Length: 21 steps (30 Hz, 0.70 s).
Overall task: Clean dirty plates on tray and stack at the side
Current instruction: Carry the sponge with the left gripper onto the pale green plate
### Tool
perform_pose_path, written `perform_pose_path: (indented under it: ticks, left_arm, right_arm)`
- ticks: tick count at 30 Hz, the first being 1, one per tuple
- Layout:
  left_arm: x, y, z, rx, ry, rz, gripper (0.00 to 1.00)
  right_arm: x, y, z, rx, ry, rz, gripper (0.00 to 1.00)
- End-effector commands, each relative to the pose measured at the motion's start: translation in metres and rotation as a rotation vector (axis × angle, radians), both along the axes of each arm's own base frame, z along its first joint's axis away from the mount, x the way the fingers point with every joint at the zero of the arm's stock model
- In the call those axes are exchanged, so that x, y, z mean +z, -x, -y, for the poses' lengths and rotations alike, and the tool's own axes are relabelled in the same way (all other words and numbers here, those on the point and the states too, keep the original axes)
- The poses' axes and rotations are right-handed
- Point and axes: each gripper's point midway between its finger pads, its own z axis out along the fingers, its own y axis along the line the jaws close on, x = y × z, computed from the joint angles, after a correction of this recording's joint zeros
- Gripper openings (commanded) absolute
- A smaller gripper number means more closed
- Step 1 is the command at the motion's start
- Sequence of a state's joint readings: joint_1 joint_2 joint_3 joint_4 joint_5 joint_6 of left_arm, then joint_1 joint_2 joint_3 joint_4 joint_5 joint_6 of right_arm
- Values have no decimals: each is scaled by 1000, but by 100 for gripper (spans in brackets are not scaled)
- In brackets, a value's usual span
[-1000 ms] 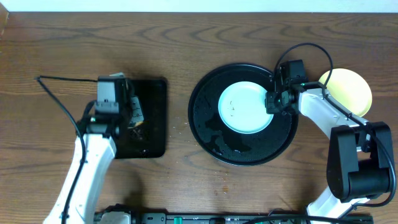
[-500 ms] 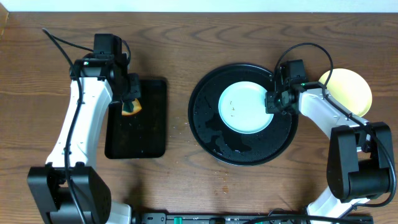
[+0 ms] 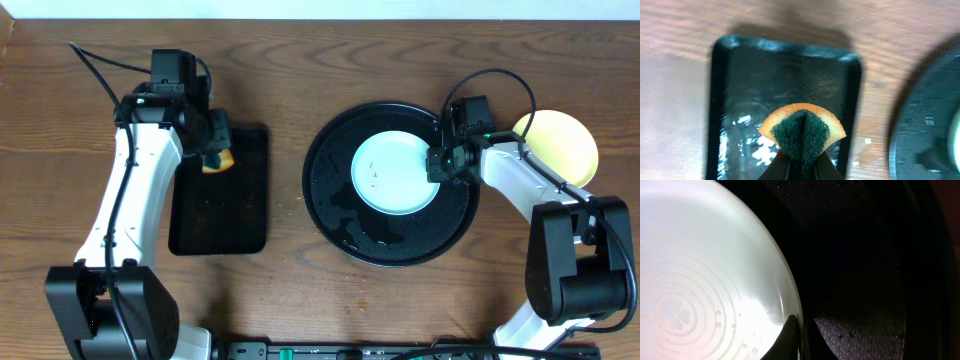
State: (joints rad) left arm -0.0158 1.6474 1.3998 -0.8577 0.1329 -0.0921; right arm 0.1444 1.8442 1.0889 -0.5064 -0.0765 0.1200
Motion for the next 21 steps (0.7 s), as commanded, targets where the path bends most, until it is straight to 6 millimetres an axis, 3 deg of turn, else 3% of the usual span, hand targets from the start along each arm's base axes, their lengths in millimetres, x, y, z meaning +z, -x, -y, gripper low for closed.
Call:
perform_pose_path:
  ticks: [1, 10, 14, 17, 21]
  left_arm:
    - [16, -7, 53, -138, 131, 60, 7]
    - [35, -5, 188, -464, 203, 218, 7]
    - [27, 1, 238, -521, 238, 236, 8]
    - [11, 4, 255, -552, 237, 212, 8]
    - [-13, 4, 257, -551, 223, 158, 8]
  right_arm:
    - [2, 2, -6, 18, -9, 5, 1]
    - [2, 3, -7, 22, -9, 3, 1]
    - [2, 3, -9, 21, -21, -1, 1]
    - [2, 9, -16, -14, -77, -31, 1]
    - [5, 15, -34, 5, -185, -64, 1]
